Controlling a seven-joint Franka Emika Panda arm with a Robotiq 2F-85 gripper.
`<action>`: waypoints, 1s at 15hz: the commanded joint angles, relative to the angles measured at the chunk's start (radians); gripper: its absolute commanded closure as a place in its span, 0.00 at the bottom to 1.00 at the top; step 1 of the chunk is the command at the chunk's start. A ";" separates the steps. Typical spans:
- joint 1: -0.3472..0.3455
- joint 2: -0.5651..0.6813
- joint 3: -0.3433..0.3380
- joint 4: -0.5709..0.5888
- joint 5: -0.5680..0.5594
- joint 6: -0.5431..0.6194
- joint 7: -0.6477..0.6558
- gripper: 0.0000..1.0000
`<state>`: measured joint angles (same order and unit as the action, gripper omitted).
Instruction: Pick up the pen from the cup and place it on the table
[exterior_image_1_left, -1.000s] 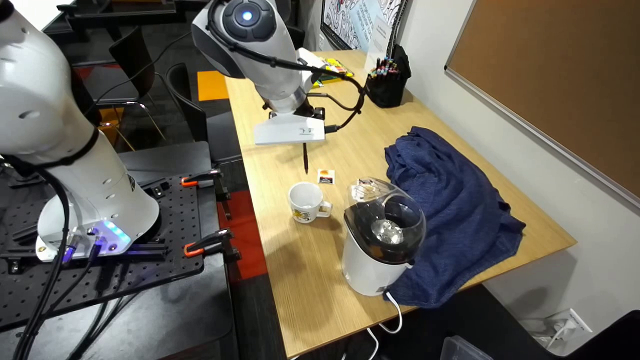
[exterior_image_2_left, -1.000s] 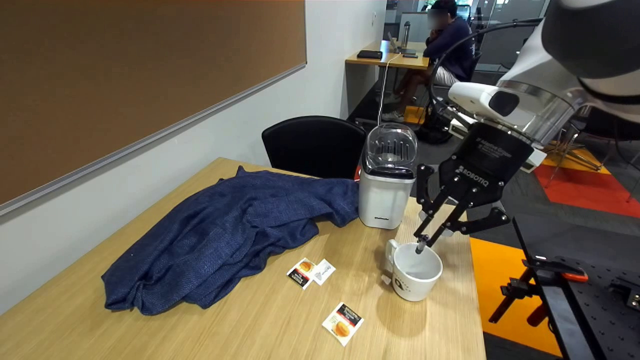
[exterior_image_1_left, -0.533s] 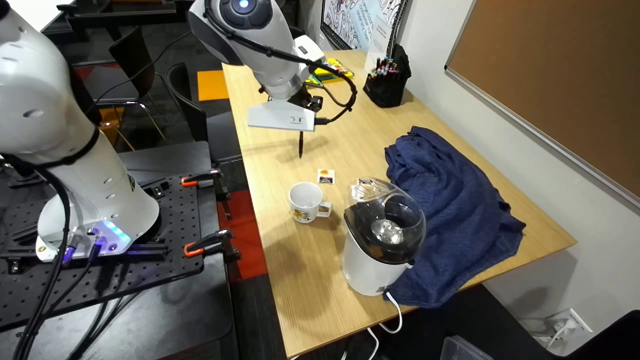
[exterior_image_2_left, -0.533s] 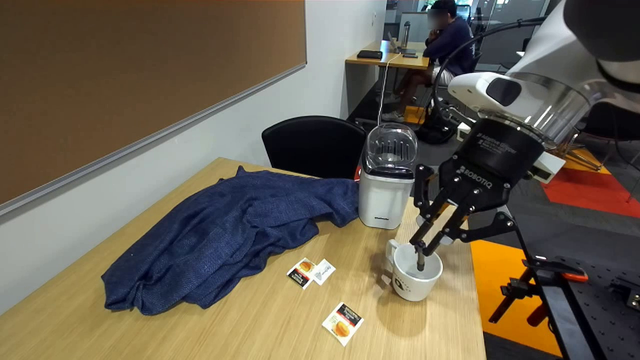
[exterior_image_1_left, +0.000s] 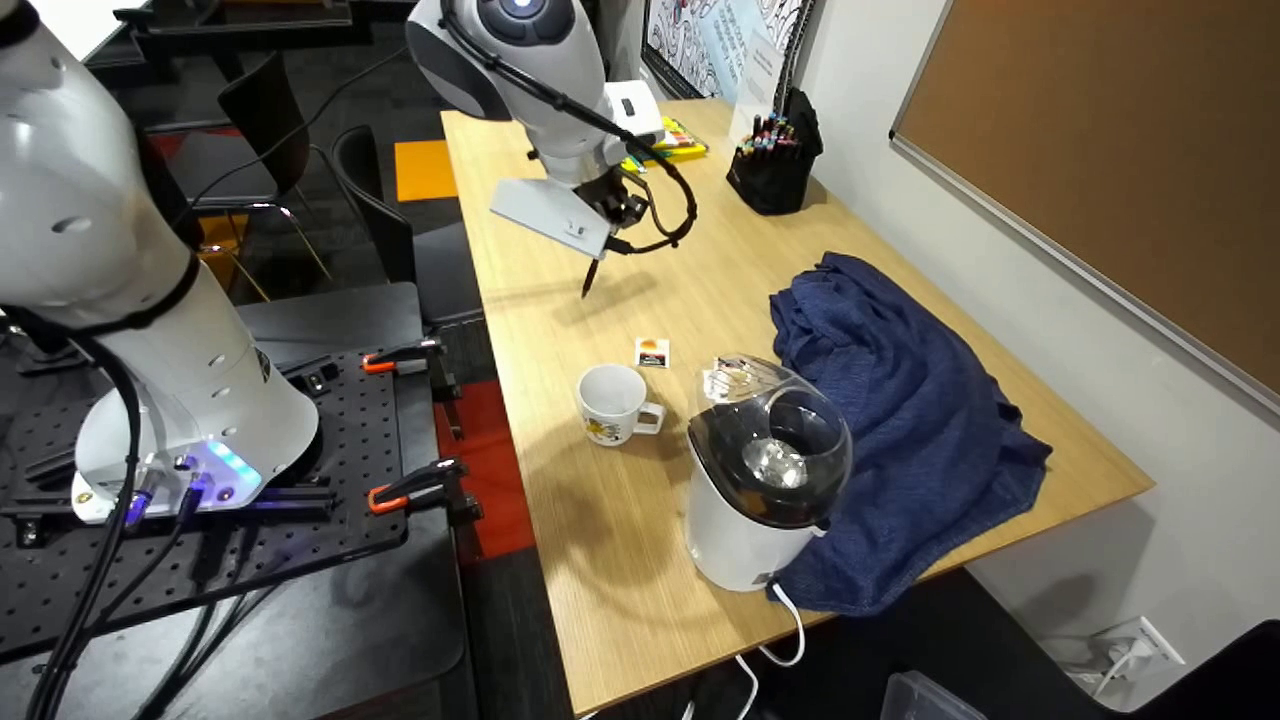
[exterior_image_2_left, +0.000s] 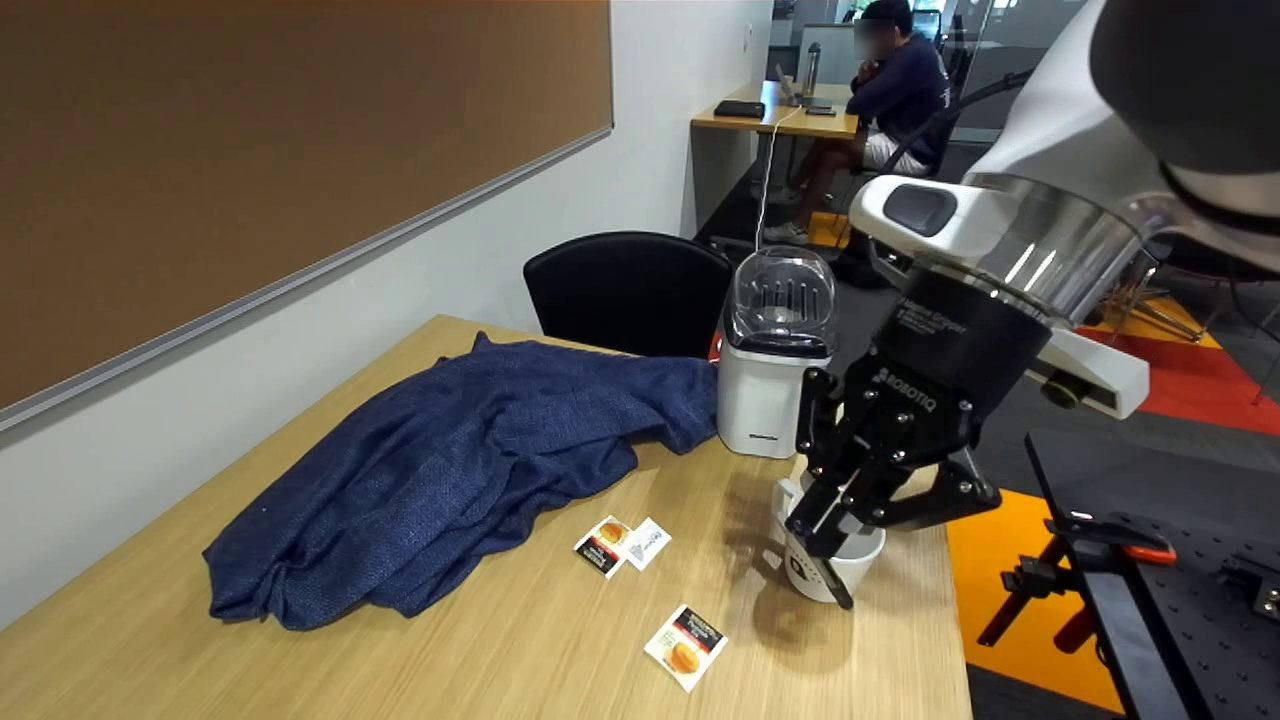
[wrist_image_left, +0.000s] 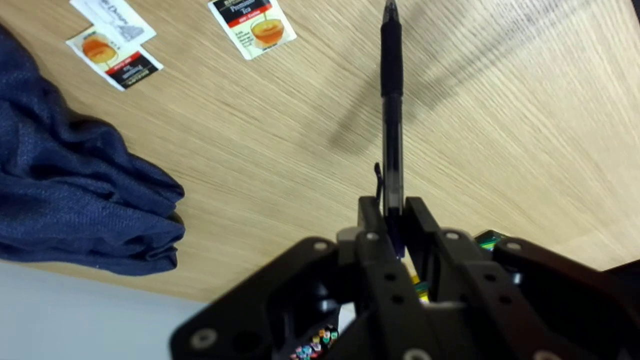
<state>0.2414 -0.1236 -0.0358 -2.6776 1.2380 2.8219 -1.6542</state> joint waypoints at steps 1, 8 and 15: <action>-0.003 0.118 0.022 0.073 -0.119 0.019 0.230 0.96; 0.007 0.305 -0.029 0.196 -0.513 -0.031 0.716 0.96; -0.146 0.406 0.089 0.317 -0.797 -0.158 0.983 0.96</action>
<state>0.1708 0.2428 -0.0073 -2.4259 0.5278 2.7361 -0.7618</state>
